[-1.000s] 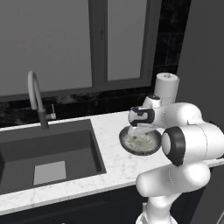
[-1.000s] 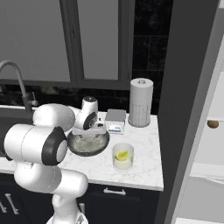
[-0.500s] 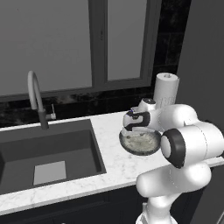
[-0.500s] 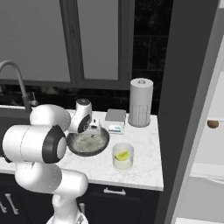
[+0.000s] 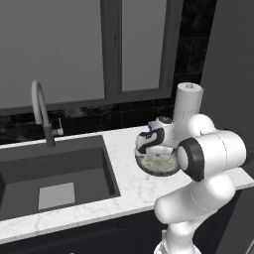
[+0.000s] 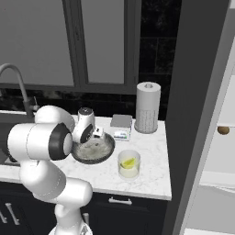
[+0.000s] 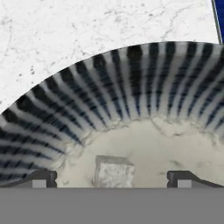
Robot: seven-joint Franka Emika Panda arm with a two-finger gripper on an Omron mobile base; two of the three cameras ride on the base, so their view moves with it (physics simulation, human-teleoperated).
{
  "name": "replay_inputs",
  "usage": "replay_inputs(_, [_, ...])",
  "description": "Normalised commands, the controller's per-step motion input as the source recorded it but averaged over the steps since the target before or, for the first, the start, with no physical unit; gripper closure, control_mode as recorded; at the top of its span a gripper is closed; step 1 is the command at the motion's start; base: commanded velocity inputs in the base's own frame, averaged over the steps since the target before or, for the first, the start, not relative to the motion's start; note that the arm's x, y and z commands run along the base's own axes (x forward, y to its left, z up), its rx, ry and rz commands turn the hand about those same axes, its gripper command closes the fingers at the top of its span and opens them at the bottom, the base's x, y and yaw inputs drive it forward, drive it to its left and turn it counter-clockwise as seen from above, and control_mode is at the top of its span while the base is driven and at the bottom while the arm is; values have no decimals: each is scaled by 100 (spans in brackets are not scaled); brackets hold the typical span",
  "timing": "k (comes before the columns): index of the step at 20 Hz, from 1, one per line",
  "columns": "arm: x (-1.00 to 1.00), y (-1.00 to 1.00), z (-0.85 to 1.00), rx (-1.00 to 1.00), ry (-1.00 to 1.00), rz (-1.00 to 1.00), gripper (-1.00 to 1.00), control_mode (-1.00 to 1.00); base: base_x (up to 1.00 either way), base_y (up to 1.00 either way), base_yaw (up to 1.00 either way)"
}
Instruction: Grab a lemon wedge from the fridge and one ice cube from the ice bowl, and put them in the glass of lemonade.
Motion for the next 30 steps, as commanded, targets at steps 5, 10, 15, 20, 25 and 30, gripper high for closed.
replay_inputs(5, [3,-32,0,2,0,-2,-100,-100,0,0,0])
replay_inputs(10, [-1,-7,-12,0,0,0,-100,-100,0,0,0])
replay_inputs(15, [0,4,-5,0,0,0,-100,-100,0,0,0])
replay_inputs(20, [0,0,-6,0,0,-3,-100,-100,0,0,0])
replay_inputs(25, [-1,0,-18,0,0,0,-100,-100,0,0,0])
replay_inputs(30, [-2,0,-16,0,0,0,-100,-100,0,0,0])
